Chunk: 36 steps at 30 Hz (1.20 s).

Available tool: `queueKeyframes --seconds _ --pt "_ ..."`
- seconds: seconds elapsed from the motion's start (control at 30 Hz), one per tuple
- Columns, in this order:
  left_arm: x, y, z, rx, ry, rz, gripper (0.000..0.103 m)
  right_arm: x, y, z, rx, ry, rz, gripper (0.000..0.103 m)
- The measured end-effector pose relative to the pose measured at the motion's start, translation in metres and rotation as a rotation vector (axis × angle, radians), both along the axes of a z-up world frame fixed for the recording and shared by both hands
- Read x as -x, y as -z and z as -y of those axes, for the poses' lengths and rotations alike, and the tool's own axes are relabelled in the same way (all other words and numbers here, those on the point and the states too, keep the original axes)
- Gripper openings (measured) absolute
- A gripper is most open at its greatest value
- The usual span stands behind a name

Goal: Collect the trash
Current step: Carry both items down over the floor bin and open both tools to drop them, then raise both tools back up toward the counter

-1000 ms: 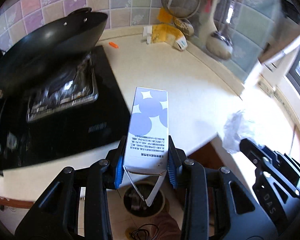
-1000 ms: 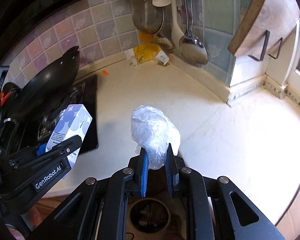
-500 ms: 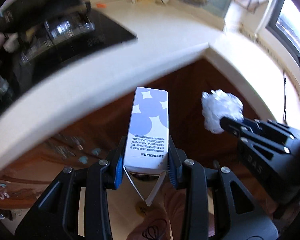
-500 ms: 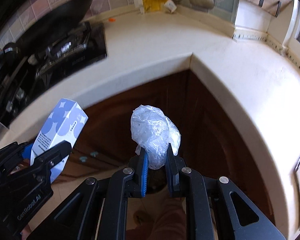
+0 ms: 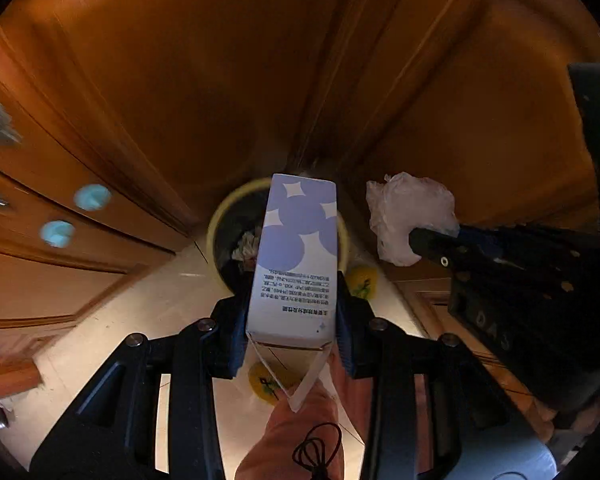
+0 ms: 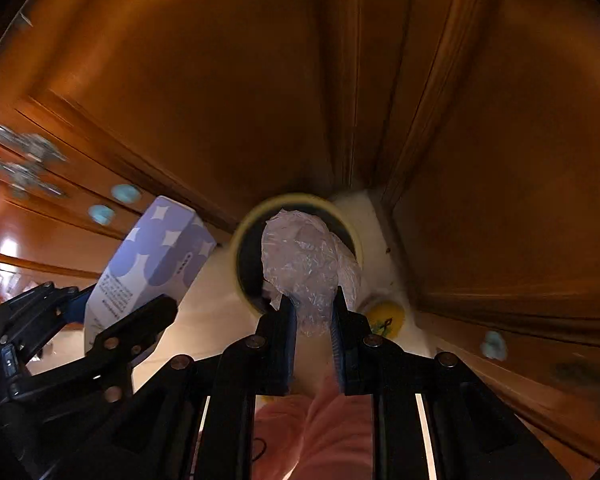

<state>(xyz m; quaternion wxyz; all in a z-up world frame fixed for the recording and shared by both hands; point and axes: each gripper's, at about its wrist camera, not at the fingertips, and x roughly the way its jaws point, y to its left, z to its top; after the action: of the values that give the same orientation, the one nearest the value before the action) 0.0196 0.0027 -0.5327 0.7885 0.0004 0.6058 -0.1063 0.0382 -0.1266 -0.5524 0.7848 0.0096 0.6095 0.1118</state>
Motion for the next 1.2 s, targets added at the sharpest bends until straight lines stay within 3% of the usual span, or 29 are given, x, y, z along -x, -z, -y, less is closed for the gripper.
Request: queueKeyframes --seconds 0.17,0.27,0.3,0.33,0.37,0.4,0.43,0.57,0.73,0.8,0.9,1.03,1.2 --pt "-0.025 0.086 0.004 -0.012 0.012 -0.030 0.036 -0.012 0.086 -0.016 0.032 -0.051 -0.031 0.015" --pt "-0.034 0.116 0.001 -0.046 -0.010 -0.041 0.053 -0.020 0.130 -0.022 0.035 -0.077 -0.067 0.018" --pt "-0.037 0.124 -0.004 -0.057 -0.028 -0.050 0.064 -0.025 0.141 -0.024 0.033 -0.079 -0.081 0.022" --pt "-0.040 0.132 -0.010 -0.062 -0.047 -0.063 0.075 -0.034 0.150 -0.026 0.028 -0.080 -0.096 0.026" --pt "-0.041 0.137 -0.014 -0.068 -0.064 -0.072 0.080 -0.041 0.158 -0.022 0.025 -0.078 -0.109 0.029" --pt "-0.042 0.140 -0.019 -0.070 -0.080 -0.076 0.087 -0.048 0.163 -0.019 0.024 -0.074 -0.118 0.038" --pt "-0.041 0.141 -0.022 -0.074 -0.090 -0.081 0.088 -0.048 0.166 -0.018 0.022 -0.069 -0.122 0.043" --pt "-0.038 0.136 -0.034 -0.097 -0.104 -0.091 0.089 -0.038 0.158 -0.017 0.012 -0.078 -0.122 0.043" --pt "-0.037 0.099 -0.041 -0.104 -0.120 -0.096 0.089 -0.029 0.115 -0.014 0.006 -0.100 -0.124 0.043" --pt "-0.032 0.065 -0.039 -0.097 -0.133 -0.090 0.089 -0.038 0.086 -0.020 -0.004 -0.103 -0.120 0.043" --pt "-0.026 0.014 -0.041 -0.084 -0.134 -0.062 0.089 -0.033 0.031 -0.014 -0.021 -0.098 -0.103 0.043" --pt "-0.016 -0.076 -0.033 -0.071 -0.094 0.029 0.089 -0.029 -0.055 -0.005 -0.041 -0.086 -0.052 0.043" --pt "-0.004 -0.187 -0.025 -0.040 -0.047 0.148 0.089 -0.021 -0.183 0.016 -0.059 -0.052 0.054 0.043"
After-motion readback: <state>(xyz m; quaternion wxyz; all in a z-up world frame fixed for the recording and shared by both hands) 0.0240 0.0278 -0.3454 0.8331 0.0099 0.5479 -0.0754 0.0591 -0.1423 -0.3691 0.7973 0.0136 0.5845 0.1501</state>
